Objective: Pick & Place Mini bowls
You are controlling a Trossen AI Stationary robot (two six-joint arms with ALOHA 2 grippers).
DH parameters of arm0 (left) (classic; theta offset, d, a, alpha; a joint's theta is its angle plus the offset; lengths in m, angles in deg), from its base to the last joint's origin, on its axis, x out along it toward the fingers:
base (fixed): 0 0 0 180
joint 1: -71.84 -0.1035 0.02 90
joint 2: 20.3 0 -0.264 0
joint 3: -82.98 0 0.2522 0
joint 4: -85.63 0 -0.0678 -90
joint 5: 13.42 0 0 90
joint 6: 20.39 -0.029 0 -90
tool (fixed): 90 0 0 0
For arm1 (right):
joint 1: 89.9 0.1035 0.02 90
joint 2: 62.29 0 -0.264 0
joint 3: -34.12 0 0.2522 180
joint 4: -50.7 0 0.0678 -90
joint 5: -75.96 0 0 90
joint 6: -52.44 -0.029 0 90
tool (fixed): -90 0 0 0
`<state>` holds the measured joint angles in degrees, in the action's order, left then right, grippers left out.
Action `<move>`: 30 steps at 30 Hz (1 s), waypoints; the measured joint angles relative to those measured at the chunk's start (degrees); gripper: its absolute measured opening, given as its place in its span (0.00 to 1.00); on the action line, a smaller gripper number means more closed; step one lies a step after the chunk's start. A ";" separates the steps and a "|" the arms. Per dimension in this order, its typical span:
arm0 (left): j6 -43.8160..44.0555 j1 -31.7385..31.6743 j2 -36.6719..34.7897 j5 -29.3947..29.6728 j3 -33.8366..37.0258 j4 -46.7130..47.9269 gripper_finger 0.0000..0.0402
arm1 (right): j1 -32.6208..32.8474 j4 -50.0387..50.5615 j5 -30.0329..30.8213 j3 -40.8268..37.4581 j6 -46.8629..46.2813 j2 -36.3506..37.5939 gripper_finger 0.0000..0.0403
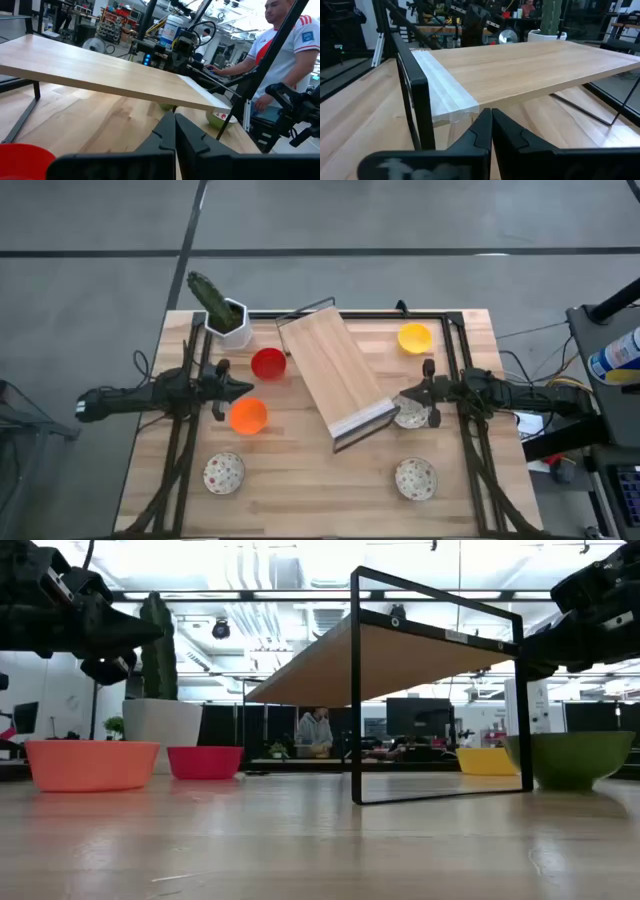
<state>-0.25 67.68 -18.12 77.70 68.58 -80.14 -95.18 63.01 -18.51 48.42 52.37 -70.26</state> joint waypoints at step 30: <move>0.00 0.02 0.00 0.00 -0.02 0.00 0.00 | 0.00 0.00 0.02 0.00 -0.21 0.00 0.02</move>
<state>-0.25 67.70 -18.12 77.70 68.56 -80.14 -95.18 63.01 -18.49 48.42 52.16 -70.26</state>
